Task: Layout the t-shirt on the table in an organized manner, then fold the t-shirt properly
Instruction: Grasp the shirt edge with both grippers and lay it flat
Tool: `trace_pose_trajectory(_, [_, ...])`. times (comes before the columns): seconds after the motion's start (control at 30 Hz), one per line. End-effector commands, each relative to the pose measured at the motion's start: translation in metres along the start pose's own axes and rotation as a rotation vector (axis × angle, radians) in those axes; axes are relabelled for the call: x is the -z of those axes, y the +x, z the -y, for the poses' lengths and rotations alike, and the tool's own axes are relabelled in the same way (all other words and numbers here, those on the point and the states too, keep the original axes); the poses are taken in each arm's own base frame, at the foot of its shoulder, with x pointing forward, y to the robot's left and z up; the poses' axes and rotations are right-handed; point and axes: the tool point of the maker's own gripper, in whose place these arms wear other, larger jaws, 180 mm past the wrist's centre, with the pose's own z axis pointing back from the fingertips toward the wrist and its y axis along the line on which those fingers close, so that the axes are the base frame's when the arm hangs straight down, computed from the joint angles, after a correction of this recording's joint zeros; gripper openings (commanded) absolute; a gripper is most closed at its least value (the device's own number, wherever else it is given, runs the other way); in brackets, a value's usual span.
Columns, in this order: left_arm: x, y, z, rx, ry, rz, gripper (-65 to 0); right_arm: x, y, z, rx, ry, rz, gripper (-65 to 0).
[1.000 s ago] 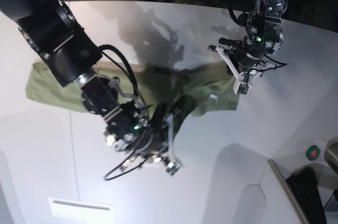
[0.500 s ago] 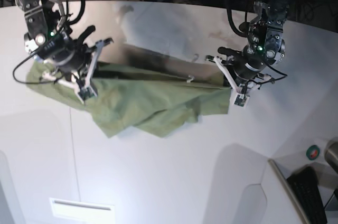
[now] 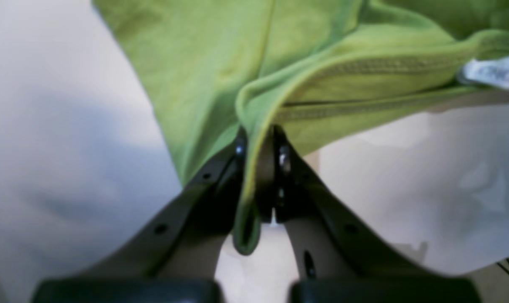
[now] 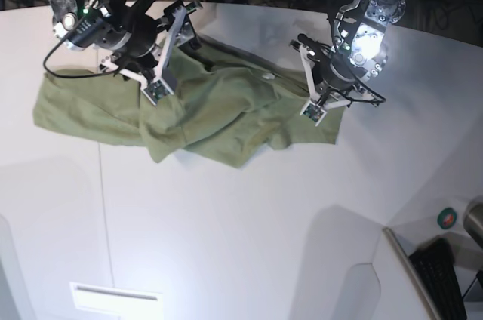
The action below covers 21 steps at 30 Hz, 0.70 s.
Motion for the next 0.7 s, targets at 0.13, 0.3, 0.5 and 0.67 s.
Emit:
trace_pose_trajectory(0.13, [-0.002, 0.008, -0.005, -0.003, 0.013, 0.027, -65.0, -0.025, 0.031, 0.061, 0.183, -0.116, 0.174, -30.3])
trace_pose_trajectory(0.3, [0.008, -0.009, -0.004, -0.009, 0.008, -0.027, -65.0, -0.015, 0.050, 0.066, 0.176, -0.100, 0.192, -29.7])
trace_pose_trajectory(0.5, [0.017, -0.019, -0.006, -0.012, 0.007, -0.066, -64.8, 0.001, 0.055, 0.050, 0.404, -0.043, 0.122, -29.6])
trace_pose_trajectory(0.67, [0.016, -0.016, -0.007, -0.014, 0.008, -0.055, -46.9, 0.011, 0.055, 0.017, 0.498, 0.048, 0.072, -23.0])
